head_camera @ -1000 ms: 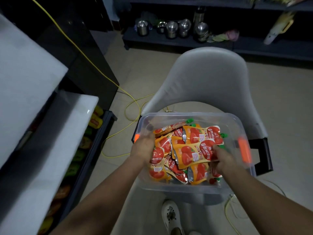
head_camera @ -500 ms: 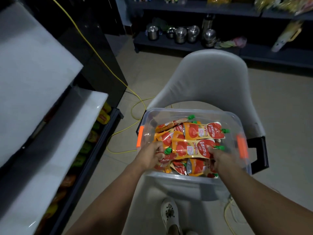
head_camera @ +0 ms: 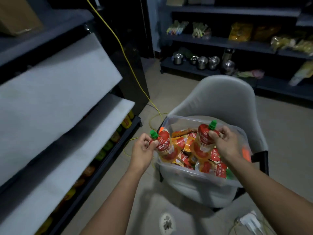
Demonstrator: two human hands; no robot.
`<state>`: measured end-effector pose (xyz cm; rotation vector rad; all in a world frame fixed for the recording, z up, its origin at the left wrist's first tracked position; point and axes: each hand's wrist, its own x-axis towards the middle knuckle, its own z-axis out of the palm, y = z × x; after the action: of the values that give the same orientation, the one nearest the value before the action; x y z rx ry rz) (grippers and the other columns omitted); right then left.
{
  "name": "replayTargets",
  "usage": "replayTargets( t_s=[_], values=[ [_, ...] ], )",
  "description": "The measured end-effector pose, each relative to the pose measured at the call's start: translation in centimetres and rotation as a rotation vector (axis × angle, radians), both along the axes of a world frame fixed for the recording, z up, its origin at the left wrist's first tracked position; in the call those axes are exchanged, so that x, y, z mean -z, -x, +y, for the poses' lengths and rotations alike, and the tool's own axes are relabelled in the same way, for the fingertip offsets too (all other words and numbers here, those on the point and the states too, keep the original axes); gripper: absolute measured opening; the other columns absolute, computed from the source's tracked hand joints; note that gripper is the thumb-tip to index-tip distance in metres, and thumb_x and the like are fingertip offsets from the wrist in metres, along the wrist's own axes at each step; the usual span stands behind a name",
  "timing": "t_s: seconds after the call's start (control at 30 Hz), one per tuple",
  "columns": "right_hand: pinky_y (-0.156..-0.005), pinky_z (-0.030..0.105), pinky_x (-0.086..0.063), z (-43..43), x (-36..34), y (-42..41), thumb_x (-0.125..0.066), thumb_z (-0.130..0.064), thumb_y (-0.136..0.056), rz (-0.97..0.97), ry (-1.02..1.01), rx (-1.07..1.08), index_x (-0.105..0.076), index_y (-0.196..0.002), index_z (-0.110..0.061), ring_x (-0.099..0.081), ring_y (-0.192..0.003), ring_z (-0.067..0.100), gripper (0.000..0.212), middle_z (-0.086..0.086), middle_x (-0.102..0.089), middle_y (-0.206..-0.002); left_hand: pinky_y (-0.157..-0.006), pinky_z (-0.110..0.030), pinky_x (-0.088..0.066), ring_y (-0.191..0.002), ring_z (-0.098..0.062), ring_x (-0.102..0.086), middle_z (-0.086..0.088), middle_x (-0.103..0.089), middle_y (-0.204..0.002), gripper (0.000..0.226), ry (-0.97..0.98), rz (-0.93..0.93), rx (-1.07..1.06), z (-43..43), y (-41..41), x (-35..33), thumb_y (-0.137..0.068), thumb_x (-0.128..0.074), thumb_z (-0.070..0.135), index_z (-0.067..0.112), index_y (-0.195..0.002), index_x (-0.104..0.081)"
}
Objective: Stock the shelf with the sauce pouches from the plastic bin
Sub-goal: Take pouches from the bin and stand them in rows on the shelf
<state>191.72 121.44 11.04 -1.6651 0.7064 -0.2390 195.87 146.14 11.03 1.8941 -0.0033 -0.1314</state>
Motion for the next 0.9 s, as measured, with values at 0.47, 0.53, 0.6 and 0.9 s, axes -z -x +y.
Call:
replayTargets(
  t_s=[0.47, 0.53, 0.6, 0.9],
  values=[
    [-0.066, 0.027, -0.050, 19.9, -17.8, 2.1, -0.064, -0.014, -0.088, -0.305, 0.013, -0.536, -0.058, -0.085, -0.011, -0.063, -0.080, 0.015, 0.007, 0.004, -0.066, -0.087, -0.060, -0.024, -0.056, -0.078, -0.016, -0.069, -0.013, -0.071, -0.088, 0.012, 0.272, -0.079, -0.427, 20.2, 10.9, -13.7, -0.090, -0.065, 0.006, 0.007, -0.084, -0.055],
    [-0.065, 0.028, -0.049, 24.7, -19.5, 2.5, -0.064, -0.014, -0.088, -0.340, 0.003, -0.621, -0.058, -0.083, -0.012, -0.063, -0.079, 0.016, 0.008, 0.003, -0.066, -0.086, -0.059, -0.024, -0.056, -0.072, -0.015, -0.067, -0.010, -0.069, -0.081, 0.012, 0.283, -0.116, -0.451, 24.2, 12.4, -15.5, -0.090, -0.064, 0.002, 0.006, -0.083, -0.055],
    [-0.061, 0.028, -0.048, 29.9, -20.8, 2.9, -0.066, -0.012, -0.086, -0.383, -0.015, -0.698, -0.059, -0.083, -0.010, -0.064, -0.075, 0.017, 0.007, 0.005, -0.067, -0.082, -0.058, -0.025, -0.055, -0.069, -0.015, -0.065, -0.011, -0.066, -0.078, 0.013, 0.275, -0.144, -0.472, 28.6, 14.1, -17.4, -0.090, -0.063, 0.000, 0.005, -0.082, -0.054],
    [-0.071, 0.039, -0.049, 54.1, -25.0, 4.2, -0.068, -0.010, -0.084, -0.481, -0.185, -0.937, -0.058, -0.081, -0.006, -0.062, -0.076, 0.024, 0.011, 0.012, -0.067, -0.078, -0.061, -0.025, -0.054, -0.079, -0.018, -0.066, -0.013, -0.069, -0.086, 0.012, 0.093, -0.232, -0.611, 52.3, 21.2, -23.8, -0.090, -0.065, 0.005, 0.008, -0.082, -0.056]
  ],
)
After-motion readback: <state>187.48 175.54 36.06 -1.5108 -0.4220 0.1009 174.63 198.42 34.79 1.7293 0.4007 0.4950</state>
